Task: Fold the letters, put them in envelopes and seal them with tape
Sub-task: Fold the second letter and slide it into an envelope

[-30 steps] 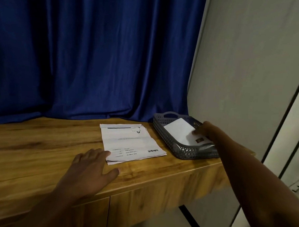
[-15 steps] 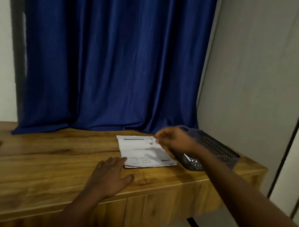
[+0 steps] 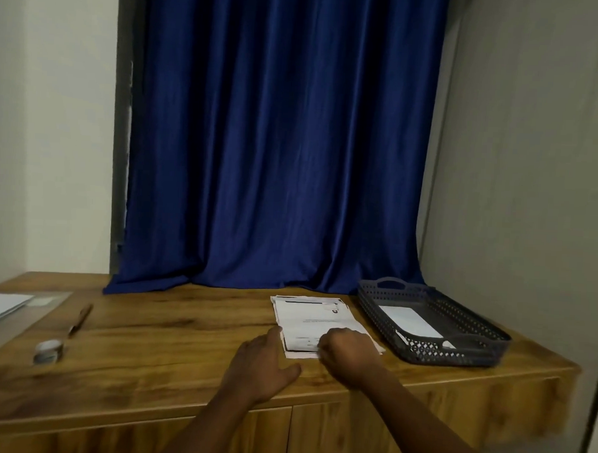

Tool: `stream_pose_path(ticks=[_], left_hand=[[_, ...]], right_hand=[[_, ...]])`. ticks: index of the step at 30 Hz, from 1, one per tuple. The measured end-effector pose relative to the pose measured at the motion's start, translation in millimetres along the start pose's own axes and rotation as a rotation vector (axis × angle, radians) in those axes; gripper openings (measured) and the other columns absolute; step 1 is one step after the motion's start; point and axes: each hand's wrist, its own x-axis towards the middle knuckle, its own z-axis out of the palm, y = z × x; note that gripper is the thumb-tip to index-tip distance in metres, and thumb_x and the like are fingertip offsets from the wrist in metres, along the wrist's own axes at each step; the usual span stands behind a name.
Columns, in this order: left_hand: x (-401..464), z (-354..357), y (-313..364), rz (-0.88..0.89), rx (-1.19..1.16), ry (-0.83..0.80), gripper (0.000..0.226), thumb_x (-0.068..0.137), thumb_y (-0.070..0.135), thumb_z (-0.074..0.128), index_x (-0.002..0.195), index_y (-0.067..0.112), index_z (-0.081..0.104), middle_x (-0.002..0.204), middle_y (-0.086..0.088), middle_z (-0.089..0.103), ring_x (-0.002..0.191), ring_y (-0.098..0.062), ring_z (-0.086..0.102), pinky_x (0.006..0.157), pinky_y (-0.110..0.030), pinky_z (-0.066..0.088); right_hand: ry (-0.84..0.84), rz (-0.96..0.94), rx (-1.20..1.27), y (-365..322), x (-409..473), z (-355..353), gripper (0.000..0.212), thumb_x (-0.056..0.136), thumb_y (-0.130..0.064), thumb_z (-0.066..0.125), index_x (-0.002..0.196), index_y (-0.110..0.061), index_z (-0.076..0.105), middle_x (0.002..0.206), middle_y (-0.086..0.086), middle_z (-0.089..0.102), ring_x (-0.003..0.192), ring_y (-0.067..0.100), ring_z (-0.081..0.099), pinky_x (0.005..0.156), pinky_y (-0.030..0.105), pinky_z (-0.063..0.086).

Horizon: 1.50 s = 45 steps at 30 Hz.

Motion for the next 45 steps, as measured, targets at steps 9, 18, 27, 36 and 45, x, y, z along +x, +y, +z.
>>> stream_pose_path(ticks=[9,18,27,36,45], left_hand=[[-7.9,-6.2,-3.7,-0.013,-0.347,0.157,0.072,0.085,0.060,0.066,0.148,0.044,0.035,0.147,0.018,0.041,0.131,-0.004,0.046,0.106,-0.028,0.045],[-32.8,-57.4,-54.5,-0.462,-0.897,0.235,0.035,0.103,0.049,0.051,0.126,0.023,0.050,0.098,-0.014,0.070,0.058,-0.023,0.067,0.044,-0.029,0.046],[-70.1,-143.6,-125.5,-0.745,-0.759,0.417,0.060,0.102,0.031,0.061,0.149,0.003,0.038,0.087,-0.003,0.054,0.071,-0.021,0.061,0.044,-0.025,0.047],[-90.1,-172.9,-154.9,-0.619,-0.221,0.196,0.089,0.090,0.004,0.069,0.162,0.012,0.017,0.147,-0.012,0.052,0.134,-0.026,0.052,0.109,-0.038,0.046],[-81.0,-151.6,-129.9,-0.324,0.447,0.201,0.084,0.096,0.040,0.064,0.162,0.025,0.015,0.168,-0.009,0.018,0.152,-0.031,0.024,0.122,-0.048,0.028]], right_hand=[[0.050,0.068,0.144,-9.3,10.1,-11.4,0.027,0.099,-0.048,0.057,0.113,-0.034,0.074,0.116,-0.010,0.073,0.102,0.011,0.063,0.082,0.028,0.051],[0.081,-0.027,0.288,-149.1,35.1,-20.8,0.040,0.094,-0.055,0.050,0.107,-0.028,0.077,0.098,-0.003,0.076,0.089,0.019,0.068,0.079,0.036,0.055],[-0.328,0.059,1.294,-270.8,50.8,-28.2,0.021,0.103,-0.028,0.048,0.113,-0.020,0.064,0.099,0.005,0.075,0.078,0.024,0.075,0.066,0.038,0.059],[-0.194,-0.037,0.605,-218.9,47.4,6.5,0.041,0.090,-0.059,0.059,0.123,-0.037,0.066,0.130,-0.015,0.066,0.114,0.009,0.060,0.091,0.028,0.050],[-0.172,-0.037,0.375,-196.1,28.7,19.2,0.055,0.083,-0.072,0.055,0.117,-0.033,0.072,0.125,-0.011,0.069,0.113,0.012,0.060,0.098,0.036,0.047]])
